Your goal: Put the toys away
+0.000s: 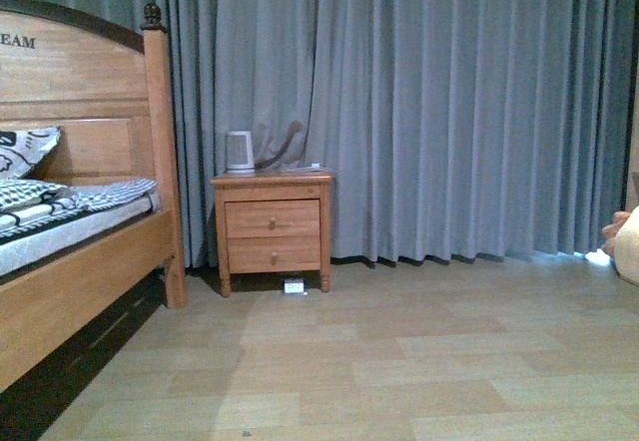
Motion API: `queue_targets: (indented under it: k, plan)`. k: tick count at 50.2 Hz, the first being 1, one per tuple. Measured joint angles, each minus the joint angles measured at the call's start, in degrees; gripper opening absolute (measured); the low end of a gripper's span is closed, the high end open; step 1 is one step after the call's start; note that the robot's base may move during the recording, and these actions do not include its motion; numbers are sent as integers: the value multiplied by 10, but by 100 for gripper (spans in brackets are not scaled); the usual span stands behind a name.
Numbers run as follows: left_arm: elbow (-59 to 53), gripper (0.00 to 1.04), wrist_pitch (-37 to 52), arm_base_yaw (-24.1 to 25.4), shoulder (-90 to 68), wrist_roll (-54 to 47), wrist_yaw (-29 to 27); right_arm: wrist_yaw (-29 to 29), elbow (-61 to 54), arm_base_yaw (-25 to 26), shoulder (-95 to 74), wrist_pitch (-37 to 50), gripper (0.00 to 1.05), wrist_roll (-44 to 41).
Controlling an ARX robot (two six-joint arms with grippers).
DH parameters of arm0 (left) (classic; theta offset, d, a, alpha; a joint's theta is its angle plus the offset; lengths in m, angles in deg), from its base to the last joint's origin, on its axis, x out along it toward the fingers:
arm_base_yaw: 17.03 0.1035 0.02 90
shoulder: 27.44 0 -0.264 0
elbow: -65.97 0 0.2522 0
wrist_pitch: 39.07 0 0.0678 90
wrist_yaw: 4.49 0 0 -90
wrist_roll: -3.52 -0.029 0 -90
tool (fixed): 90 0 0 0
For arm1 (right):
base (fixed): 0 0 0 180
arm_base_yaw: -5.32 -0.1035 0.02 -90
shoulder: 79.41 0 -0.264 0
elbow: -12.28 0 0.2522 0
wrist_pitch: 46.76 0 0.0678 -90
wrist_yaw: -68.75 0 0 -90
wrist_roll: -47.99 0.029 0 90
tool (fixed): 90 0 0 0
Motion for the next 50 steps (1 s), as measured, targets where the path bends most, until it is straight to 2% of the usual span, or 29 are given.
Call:
queue_targets:
  k: [50]
  plan:
    - [0, 99, 0, 0, 0, 0, -1, 0, 0, 0, 0, 0, 17, 0]
